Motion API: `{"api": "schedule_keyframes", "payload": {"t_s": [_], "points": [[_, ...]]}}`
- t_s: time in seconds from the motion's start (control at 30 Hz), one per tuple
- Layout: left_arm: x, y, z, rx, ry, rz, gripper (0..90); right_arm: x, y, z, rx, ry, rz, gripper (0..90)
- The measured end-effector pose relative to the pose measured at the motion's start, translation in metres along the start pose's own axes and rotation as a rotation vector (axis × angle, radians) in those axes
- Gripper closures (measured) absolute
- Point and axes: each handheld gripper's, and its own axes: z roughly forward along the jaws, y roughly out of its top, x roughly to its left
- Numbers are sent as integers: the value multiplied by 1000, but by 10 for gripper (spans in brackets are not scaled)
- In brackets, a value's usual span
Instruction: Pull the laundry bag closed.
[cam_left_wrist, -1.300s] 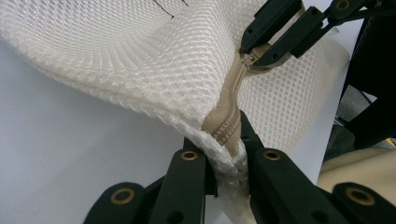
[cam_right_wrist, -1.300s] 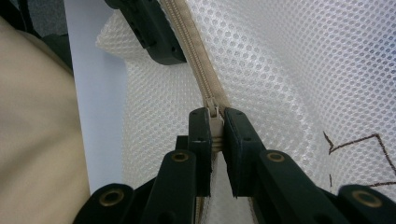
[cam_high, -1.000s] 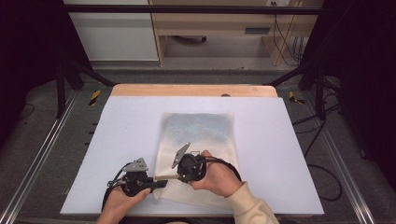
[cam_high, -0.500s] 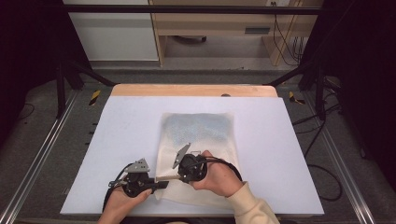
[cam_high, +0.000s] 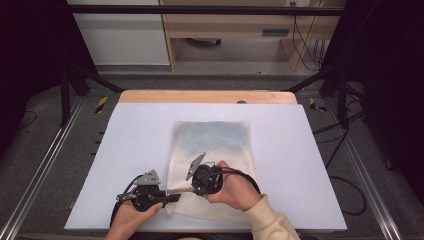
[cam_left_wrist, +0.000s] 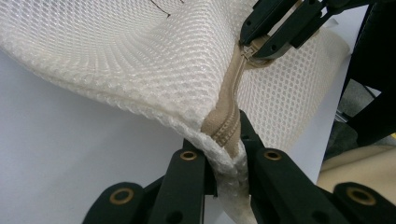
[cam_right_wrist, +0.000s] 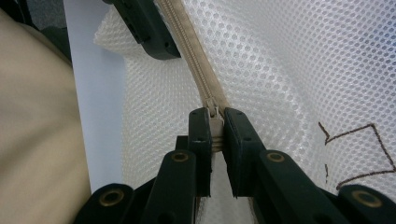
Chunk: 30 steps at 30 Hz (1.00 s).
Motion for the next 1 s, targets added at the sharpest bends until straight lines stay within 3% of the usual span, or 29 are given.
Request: {"api": "schedule_keyframes", "payload": {"t_s": [1.0], "points": [[0, 0, 0, -6, -9, -2, 843, -3, -8, -8, 2, -1, 9, 819]]}}
